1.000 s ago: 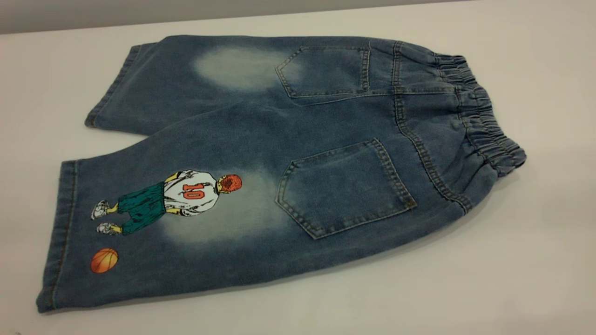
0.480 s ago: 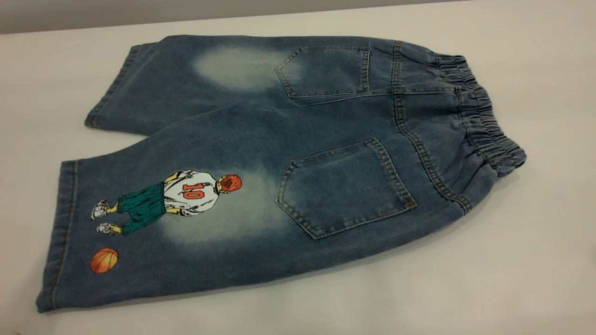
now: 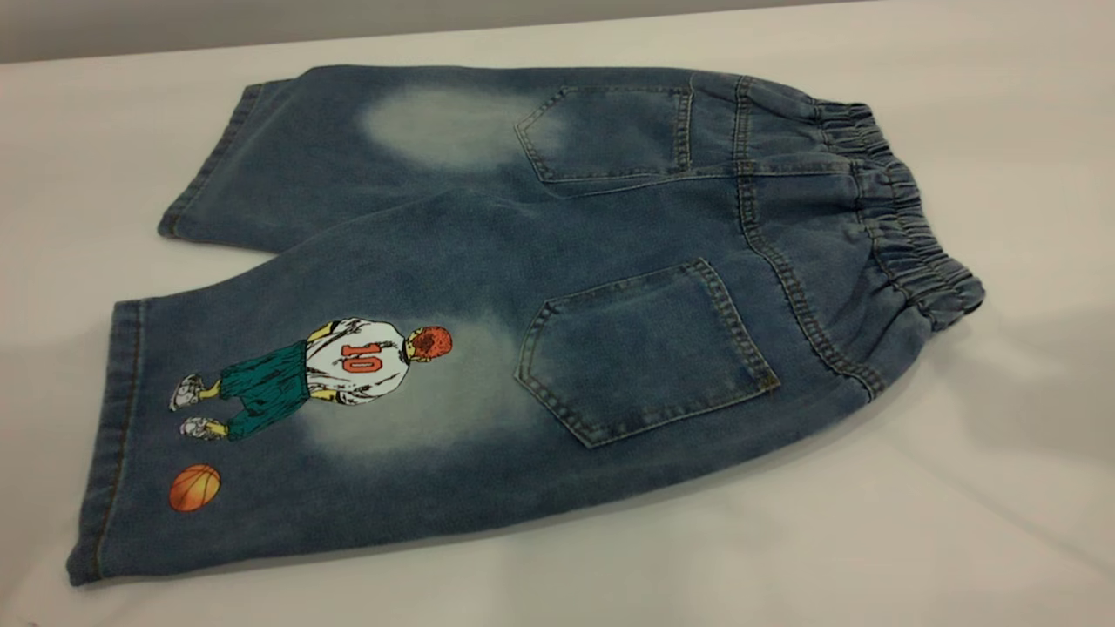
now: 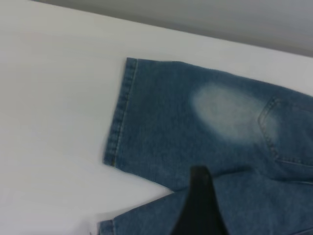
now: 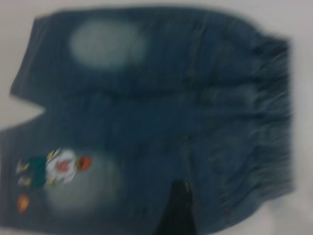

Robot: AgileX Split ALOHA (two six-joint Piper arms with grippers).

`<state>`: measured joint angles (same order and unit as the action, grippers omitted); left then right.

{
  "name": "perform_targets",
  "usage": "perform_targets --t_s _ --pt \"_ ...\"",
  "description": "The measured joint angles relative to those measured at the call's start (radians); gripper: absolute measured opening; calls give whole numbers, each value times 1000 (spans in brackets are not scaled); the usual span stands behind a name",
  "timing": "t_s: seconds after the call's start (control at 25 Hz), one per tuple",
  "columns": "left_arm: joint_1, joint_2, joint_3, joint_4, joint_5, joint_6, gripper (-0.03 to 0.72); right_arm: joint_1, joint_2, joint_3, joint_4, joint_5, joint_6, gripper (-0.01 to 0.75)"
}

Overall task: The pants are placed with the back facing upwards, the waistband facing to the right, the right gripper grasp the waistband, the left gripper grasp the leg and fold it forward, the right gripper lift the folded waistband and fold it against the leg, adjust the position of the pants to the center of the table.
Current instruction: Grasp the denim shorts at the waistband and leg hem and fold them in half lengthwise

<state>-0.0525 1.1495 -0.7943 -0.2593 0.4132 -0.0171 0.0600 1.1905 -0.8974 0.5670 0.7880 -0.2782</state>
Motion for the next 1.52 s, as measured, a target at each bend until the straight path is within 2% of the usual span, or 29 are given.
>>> perform_targets --t_s 0.24,0.36,0.52,0.72,1.0,1.52 --pt "0 134 1 -62 -64 96 498 -17 212 -6 286 49 -291 568" --pt "0 144 1 -62 -61 101 498 -75 278 -9 432 118 -432 568" --pt "0 143 1 -59 -62 112 498 -164 374 -9 544 189 -527 568" --pt "0 143 1 -64 -64 114 498 -251 499 -6 555 207 -571 568" --pt "0 143 1 -66 -59 114 498 -324 664 -6 559 205 -598 568" --pt "0 143 1 -66 -56 114 498 -331 912 -6 566 190 -720 568"
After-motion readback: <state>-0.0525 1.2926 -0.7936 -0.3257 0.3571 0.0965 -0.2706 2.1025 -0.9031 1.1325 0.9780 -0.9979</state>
